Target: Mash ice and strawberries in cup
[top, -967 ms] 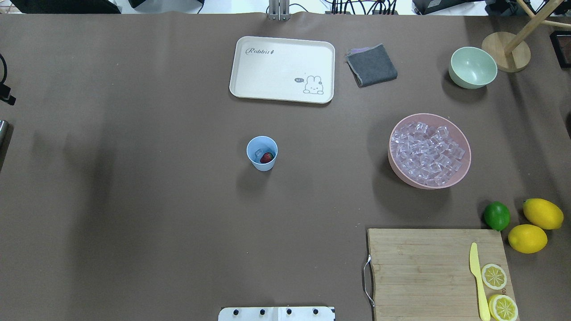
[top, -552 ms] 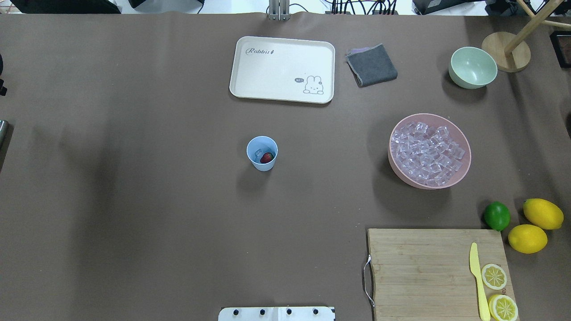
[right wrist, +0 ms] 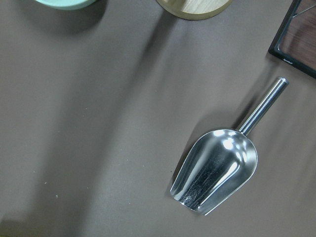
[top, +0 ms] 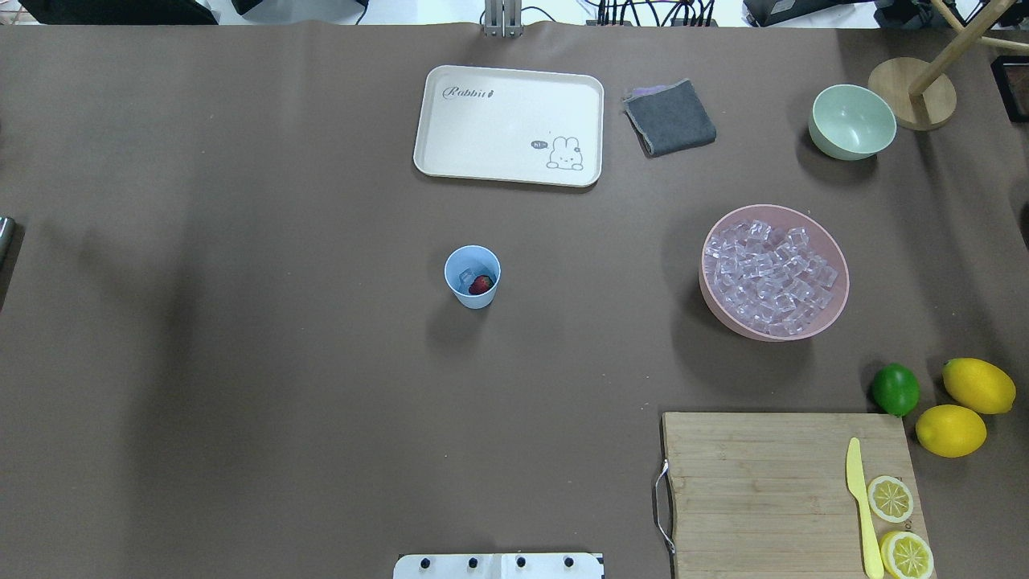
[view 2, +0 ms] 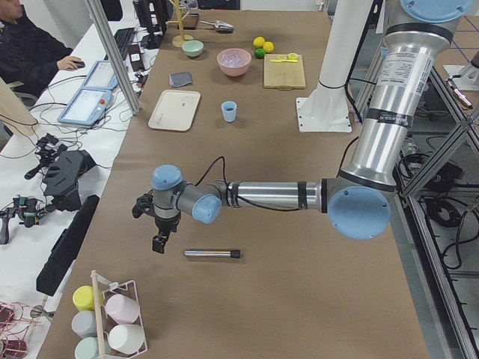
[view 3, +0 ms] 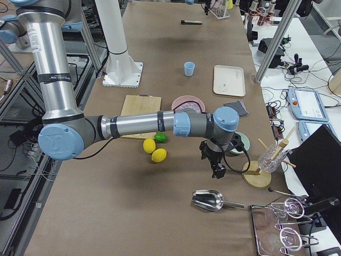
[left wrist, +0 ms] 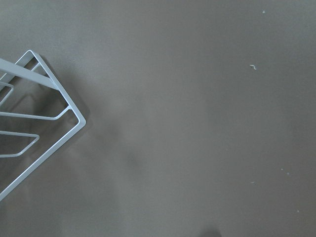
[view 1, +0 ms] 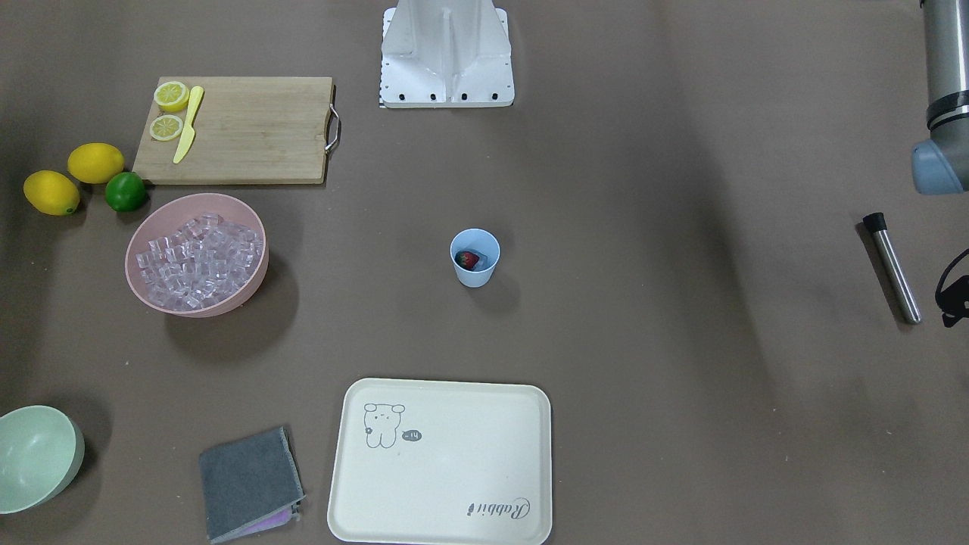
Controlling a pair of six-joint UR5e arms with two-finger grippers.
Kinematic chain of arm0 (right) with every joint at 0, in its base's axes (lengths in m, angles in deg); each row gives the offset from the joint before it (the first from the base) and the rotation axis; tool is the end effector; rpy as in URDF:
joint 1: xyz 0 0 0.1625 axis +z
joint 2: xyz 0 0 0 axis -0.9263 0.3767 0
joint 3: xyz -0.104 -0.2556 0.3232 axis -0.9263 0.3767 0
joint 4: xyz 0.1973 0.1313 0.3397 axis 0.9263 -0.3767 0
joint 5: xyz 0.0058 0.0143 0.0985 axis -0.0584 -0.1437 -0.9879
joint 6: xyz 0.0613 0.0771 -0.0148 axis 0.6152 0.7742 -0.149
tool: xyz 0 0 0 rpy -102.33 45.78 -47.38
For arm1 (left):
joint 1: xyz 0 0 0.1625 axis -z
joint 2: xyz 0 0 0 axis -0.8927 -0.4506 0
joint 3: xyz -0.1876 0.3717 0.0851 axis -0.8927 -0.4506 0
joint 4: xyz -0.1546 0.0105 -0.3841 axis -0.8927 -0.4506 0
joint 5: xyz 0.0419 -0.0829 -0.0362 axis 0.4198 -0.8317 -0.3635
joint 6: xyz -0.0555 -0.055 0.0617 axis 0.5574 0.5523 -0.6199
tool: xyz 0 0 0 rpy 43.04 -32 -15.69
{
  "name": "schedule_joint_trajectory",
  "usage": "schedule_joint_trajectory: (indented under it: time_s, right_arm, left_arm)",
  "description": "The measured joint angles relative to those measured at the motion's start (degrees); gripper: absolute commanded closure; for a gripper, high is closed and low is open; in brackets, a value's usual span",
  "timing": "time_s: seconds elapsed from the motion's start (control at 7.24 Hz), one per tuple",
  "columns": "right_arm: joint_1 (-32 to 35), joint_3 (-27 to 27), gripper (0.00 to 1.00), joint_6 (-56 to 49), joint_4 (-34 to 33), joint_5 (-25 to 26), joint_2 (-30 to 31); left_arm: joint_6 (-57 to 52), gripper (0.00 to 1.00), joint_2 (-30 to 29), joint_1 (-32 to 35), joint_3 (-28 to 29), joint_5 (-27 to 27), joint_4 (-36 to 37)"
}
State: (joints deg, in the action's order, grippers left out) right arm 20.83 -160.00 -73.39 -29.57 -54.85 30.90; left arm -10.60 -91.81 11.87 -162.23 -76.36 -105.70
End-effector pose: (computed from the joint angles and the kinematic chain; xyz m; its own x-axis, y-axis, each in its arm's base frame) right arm 0.0583 -0.5600 0.5960 0.7008 -0.4357 0.5648 0.3434 0.9000 0.2683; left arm 0.0745 -0.6154 0.6518 0.8374 0.2391 -0.4916 -0.1058 0.9532 0.2834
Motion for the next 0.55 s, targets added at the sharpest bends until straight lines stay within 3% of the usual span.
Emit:
schedule_joint_trajectory:
  time_s: [0.41,0.55]
  right_arm:
    - [-0.1,0.2,0.01,-0.3,-0.2,0.0,-0.1]
    - [-0.1,0.1,0.01,-0.5,-0.3,-0.1,0.3]
  left_arm:
    - [0.3,0.02,1.7,-0.4,0.5,8.8,-3.8]
    - [2.9,0.02,2.0,-0.5,1.6,7.8,-5.2]
